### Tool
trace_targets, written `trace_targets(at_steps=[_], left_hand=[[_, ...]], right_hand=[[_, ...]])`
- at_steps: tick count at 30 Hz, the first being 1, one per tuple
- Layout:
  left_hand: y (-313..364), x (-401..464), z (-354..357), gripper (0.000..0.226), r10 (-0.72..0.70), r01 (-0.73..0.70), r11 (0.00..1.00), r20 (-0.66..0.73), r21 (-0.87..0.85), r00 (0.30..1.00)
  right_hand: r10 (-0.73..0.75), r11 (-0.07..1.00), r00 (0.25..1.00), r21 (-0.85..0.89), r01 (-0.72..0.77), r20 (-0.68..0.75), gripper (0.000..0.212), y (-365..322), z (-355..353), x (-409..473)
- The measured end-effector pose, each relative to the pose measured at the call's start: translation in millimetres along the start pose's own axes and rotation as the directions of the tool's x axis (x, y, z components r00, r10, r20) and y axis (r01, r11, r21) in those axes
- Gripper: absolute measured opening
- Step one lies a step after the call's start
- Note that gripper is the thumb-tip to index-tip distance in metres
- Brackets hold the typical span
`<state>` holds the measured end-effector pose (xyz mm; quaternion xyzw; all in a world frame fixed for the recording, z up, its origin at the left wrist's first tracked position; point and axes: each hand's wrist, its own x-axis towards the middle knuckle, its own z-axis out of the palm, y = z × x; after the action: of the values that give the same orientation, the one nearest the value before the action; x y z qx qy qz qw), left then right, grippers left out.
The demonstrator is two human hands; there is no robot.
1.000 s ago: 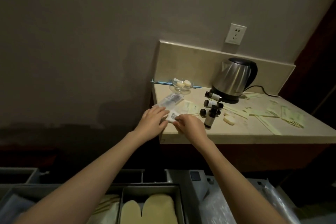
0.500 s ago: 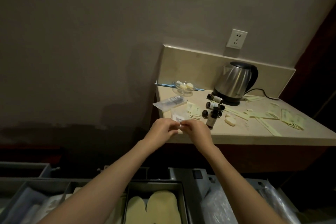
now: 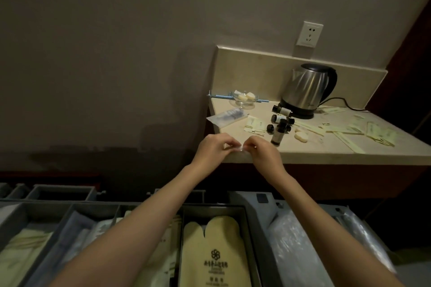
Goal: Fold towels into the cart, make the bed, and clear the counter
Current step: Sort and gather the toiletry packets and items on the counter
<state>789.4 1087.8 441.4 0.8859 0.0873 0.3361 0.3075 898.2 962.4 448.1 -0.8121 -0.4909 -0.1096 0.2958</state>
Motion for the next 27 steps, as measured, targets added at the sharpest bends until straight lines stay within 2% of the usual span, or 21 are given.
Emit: trace_targets(at_steps=[5,8,12,17,27], left_hand=[[22.3,-8.2,-46.5,0.009,-0.004,-0.004,0.997,-0.106,-0.077,0.994],[29.3,-15.1,-84.6,0.01,-0.069,0.064,0.993,-0.047,-0.1,0.996],[20.0,-49.7,-132.4,0.009,-0.132,0.138,0.988,0.08,-0.071,0.988],[2.0,-101.2,-175.0,0.012,-0.24,0.253,0.965,0.161,-0.066,0.957],[-4.2,-164.4,-228.1,0.016,-0.338,0.359,0.923,0.151,-0.141,0.929]], right_hand=[[-0.022,0.971,0.998,0.236,0.035,-0.059,0.012,-48.5,-28.1,-16.8],[-0.02,0.944,1.0,0.329,0.023,-0.013,0.015,-85.7,-38.0,-22.3],[-0.008,0.89,0.993,0.452,-0.048,0.122,0.017,-132.3,-24.7,-34.8],[-0.022,0.859,0.974,0.503,-0.098,0.227,0.016,-174.9,10.9,-47.7],[0.026,0.77,0.952,0.601,-0.214,0.306,0.013,-240.7,29.6,-78.3]])
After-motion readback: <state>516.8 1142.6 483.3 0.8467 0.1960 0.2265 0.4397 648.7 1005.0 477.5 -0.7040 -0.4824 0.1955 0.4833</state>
